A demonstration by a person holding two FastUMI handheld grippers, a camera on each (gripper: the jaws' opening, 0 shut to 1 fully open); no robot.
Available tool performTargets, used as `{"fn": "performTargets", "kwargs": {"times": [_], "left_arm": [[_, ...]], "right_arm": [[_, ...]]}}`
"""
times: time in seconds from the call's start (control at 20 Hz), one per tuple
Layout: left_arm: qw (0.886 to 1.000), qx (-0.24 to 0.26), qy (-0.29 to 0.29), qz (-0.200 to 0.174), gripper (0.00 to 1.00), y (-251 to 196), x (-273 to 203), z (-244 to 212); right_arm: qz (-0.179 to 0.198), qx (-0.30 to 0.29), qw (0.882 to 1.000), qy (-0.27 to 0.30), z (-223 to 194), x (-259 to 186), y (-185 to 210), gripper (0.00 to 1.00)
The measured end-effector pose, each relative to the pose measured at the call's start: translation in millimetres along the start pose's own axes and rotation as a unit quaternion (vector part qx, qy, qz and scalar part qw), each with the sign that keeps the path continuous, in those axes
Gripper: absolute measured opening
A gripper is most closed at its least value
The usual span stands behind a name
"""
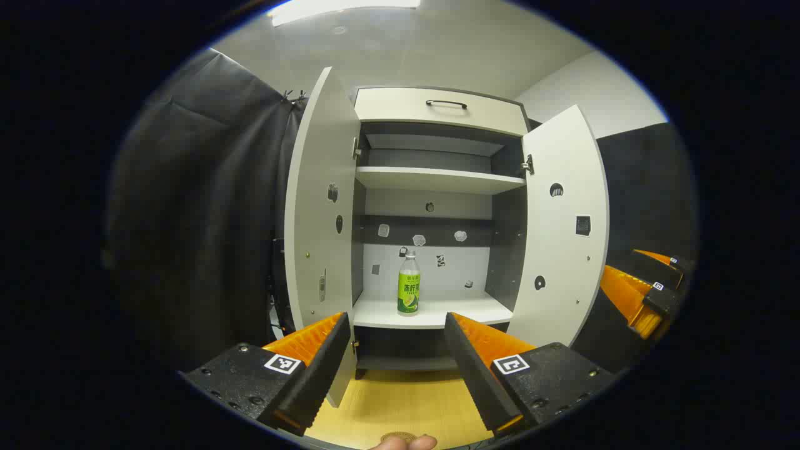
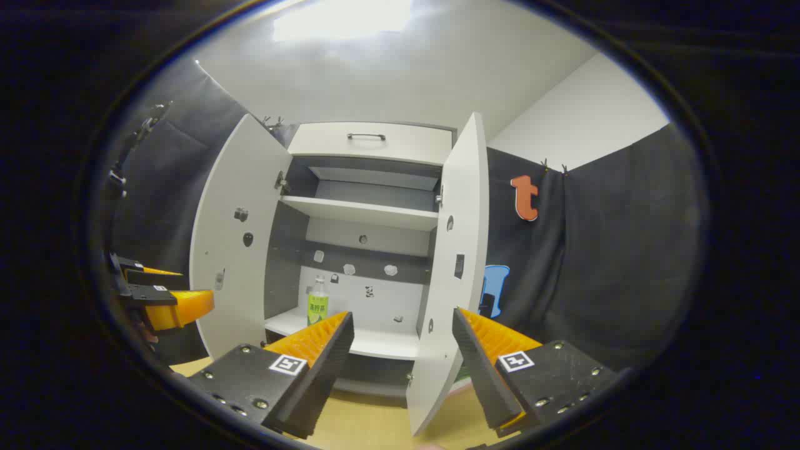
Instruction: Grasp the bottle in the cabinet with the left hand and place it on the coaster, then close the right door with the right hand and the left door with the left hand.
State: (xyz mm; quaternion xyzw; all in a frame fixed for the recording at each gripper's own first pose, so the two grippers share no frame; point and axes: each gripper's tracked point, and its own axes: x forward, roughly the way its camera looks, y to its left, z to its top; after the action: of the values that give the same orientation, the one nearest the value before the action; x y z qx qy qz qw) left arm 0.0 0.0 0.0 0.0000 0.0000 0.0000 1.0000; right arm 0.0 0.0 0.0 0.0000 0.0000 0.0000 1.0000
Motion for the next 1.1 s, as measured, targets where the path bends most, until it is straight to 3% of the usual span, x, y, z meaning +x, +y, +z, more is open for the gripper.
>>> {"fn": "performTargets", "kwargs": {"times": [0.05,0.1,0.4,0.45,0.5,0.65,1.05,1.1], "left_arm": [[1.0,-0.003,-0.001,0.0,1.0,0.8,2.9,1.6],[1.0,-0.005,-0.004,0.001,0.96,2.5,4.7,2.3],[1.0,0.002,-0.009,-0.003,0.96,16.9,24.9,10.4],[1.0,0.003,-0.006,-0.006,0.92,17.8,28.3,8.9],[1.0,0.007,-0.003,-0.008,0.96,21.2,29.0,6.7],[1.0,0.01,-0.004,-0.017,0.96,20.8,36.3,4.9],[0.999,-0.002,0.005,-0.034,0.96,17.7,83.8,-20.6],[0.999,-0.001,0.004,-0.04,0.92,15.1,92.7,-23.1]], "right_arm": [[0.005,0.0,1.0,-0.003,-0.2,1.5,2.8,0.96],[0.008,0.003,1.0,-0.004,-2.4,4.2,5.3,0.96],[0.006,0.019,1.0,0.021,-19.5,25.0,18.0,0.96],[0.015,0.023,0.999,0.022,-20.6,28.3,24.2,0.96],[0.018,0.023,0.999,0.023,-22.7,32.1,27.5,0.96],[0.003,0.014,1.0,0.024,-27.2,41.8,22.7,0.96],[0.009,0.023,0.999,0.024,-36.5,62.0,35.0,0.94],[0.009,0.027,0.999,0.025,-38.5,65.0,34.3,0.96]]}}
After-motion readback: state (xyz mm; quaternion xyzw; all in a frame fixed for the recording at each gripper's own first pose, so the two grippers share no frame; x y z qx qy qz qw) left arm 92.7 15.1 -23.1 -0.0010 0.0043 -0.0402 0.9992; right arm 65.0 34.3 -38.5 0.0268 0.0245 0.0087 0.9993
